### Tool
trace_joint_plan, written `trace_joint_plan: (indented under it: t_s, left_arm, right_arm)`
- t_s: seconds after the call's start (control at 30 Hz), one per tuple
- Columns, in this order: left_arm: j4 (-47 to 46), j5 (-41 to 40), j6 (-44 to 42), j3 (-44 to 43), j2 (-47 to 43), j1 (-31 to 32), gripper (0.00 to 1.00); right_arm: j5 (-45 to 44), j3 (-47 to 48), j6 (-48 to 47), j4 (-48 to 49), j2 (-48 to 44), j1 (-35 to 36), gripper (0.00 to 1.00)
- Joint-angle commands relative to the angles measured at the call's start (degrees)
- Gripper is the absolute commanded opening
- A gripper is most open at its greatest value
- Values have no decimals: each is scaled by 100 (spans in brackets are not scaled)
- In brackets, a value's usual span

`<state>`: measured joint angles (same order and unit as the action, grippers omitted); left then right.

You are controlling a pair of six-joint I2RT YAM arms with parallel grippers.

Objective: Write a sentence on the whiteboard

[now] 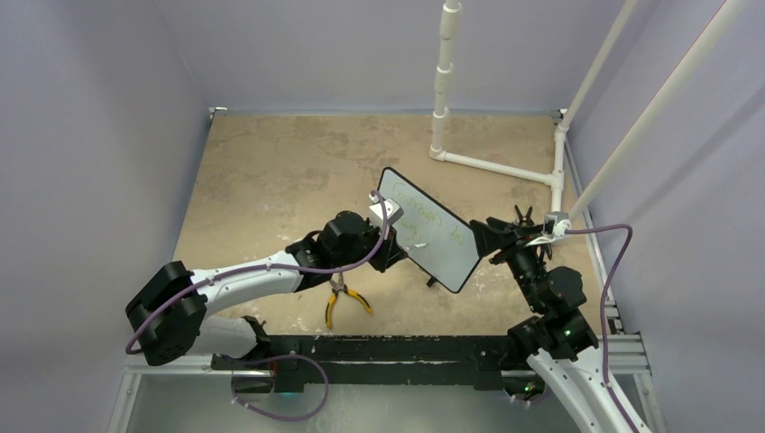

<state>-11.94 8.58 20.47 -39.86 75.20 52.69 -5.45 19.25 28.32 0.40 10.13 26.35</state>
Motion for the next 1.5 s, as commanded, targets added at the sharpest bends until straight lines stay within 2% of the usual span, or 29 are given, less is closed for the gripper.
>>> trace_joint_plan:
  t_s: [0.0,0.3,0.5,0.93,1.47]
  left_arm:
    - [-423,36,87,-111,-157,14,0]
    - [-201,466,4,75,-299,14,0]
    - [-54,364,8,123,-320,22,0]
    - [-422,249,26,-111,136,65,0]
    - [-662,298,23,-190,276,118,0]
  right_arm:
    - [-118,35,-37,72,11,26,55]
    - [-114,35,-28,50,-29,25,56]
    - [-109,35,-28,47,-46,22,56]
    - [-114,44,-19,5,-129,25,56]
    - [-106,35,-15,10,-156,25,56]
